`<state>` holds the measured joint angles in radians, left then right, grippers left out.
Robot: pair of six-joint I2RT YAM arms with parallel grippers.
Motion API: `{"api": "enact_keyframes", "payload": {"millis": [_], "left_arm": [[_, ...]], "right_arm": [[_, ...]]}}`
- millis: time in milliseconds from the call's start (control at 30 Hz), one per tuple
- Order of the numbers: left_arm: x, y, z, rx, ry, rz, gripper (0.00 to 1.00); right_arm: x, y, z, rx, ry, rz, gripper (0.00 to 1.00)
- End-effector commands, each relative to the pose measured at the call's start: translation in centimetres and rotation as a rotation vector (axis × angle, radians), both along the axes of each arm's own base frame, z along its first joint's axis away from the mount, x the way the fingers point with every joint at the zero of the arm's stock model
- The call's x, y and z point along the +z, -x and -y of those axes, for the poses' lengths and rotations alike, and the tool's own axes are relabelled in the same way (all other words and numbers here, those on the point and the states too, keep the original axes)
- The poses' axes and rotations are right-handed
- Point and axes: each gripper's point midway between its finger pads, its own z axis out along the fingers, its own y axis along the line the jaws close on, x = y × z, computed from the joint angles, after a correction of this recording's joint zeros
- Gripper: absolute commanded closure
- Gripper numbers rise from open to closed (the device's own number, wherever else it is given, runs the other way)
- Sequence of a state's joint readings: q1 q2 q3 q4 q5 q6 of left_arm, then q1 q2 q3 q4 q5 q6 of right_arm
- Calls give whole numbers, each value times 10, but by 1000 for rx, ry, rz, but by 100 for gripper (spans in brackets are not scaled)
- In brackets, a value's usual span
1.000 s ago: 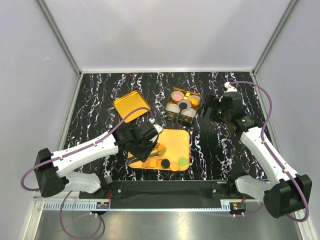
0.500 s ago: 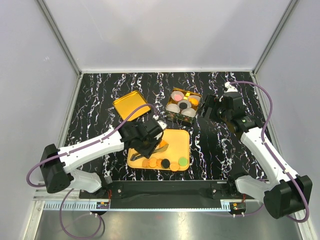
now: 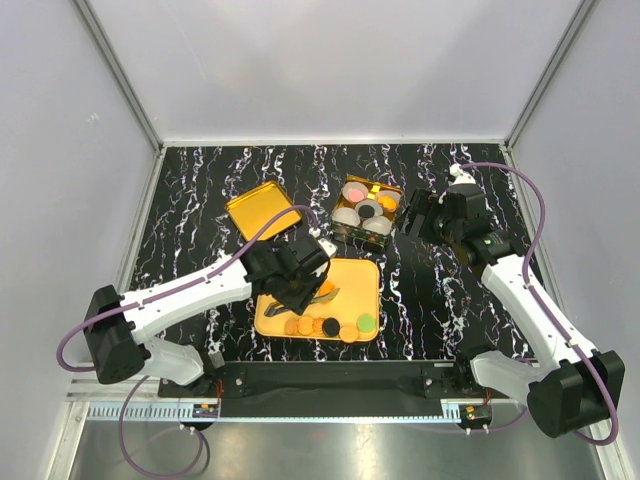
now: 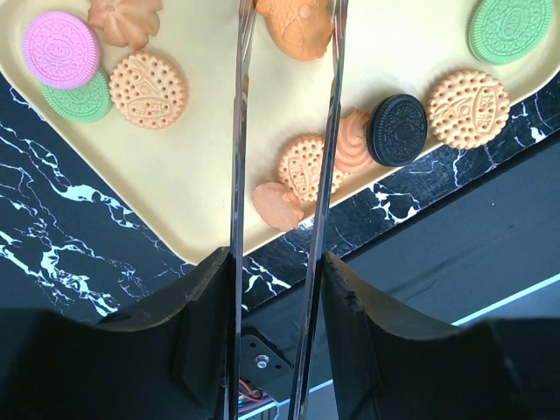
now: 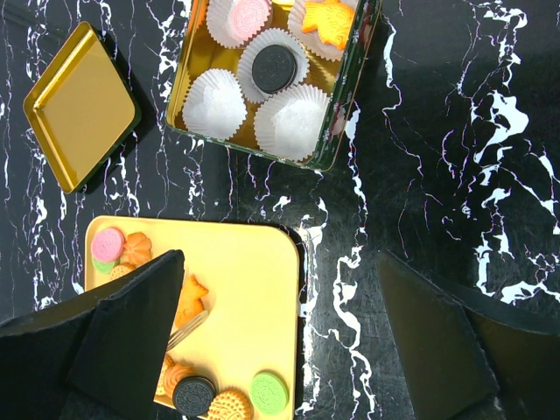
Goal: Pack the cookies
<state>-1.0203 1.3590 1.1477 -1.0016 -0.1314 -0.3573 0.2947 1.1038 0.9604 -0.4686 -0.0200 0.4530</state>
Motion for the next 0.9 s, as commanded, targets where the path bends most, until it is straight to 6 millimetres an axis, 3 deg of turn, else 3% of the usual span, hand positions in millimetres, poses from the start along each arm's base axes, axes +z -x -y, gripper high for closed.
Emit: {"api": "enact_keyframes", "payload": {"millis": [0,433,867], "left_arm": [[17,-6,7,-5,43,39,54],[8,0,6,-10,42,9,58],[30,-11,9,-5,68,77,61]], "right_arm": [[12,-1,0,-1,-6,48,0],[11,-2,-2,2,-16,42,0],[15,-3,-2,2,-10,48,0]]}}
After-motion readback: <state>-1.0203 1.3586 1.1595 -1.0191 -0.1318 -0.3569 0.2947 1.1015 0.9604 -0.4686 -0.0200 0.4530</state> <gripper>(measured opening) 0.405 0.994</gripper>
